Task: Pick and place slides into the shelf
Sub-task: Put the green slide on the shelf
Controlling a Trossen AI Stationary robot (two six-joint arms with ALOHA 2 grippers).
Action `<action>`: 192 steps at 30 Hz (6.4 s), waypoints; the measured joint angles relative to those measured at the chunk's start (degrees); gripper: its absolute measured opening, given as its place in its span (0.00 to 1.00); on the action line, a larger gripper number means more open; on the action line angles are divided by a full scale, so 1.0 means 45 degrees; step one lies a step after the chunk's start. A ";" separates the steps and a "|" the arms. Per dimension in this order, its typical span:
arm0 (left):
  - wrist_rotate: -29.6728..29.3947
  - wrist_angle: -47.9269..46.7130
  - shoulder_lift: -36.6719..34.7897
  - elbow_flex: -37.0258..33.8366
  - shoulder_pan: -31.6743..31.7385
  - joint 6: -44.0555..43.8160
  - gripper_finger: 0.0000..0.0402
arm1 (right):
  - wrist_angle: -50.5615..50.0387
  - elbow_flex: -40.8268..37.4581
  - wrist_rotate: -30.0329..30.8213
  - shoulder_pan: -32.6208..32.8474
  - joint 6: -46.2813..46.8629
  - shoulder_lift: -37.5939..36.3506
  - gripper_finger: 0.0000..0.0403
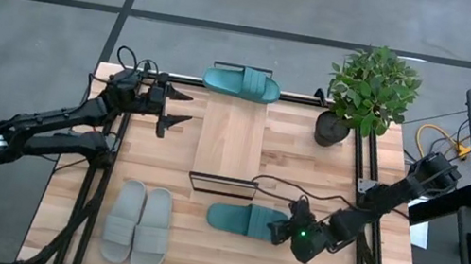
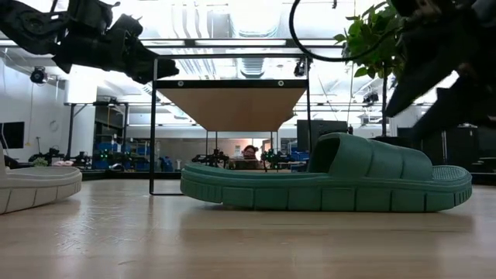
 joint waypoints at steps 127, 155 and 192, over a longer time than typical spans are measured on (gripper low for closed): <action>-0.0008 -0.0117 0.0002 -0.0112 -0.0004 0.0777 0.65 | 0.1886 0.6407 0.3694 -0.3952 -1.6359 0.0012 0.02; -0.0007 -0.0102 -0.1508 -0.0112 0.0000 0.1758 0.65 | 0.3881 0.4526 -0.2088 -0.9193 -1.6536 -0.1305 0.02; -0.0010 -0.0122 -0.1256 -0.0112 0.0000 0.1749 0.65 | 1.1208 0.0107 -0.3995 -1.1420 -1.4252 -0.0376 0.02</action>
